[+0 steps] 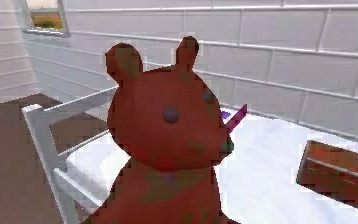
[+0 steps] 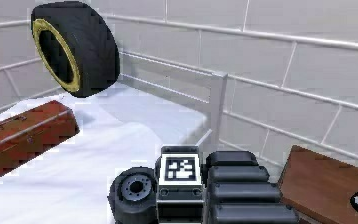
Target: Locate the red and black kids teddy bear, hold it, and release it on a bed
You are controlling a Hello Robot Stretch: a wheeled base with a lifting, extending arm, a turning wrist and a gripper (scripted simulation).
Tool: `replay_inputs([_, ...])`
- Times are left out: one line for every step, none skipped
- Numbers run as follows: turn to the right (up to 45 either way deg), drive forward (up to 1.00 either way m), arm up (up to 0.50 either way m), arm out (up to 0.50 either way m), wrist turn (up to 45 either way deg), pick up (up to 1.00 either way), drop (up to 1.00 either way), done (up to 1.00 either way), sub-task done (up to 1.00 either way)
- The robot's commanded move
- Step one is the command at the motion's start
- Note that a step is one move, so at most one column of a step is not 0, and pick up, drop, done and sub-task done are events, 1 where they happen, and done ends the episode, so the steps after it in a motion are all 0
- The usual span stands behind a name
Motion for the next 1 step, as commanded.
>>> replay_inputs([-45.0, 0.0, 0.0, 0.0, 0.0, 0.0, 0.0, 0.0, 0.0])
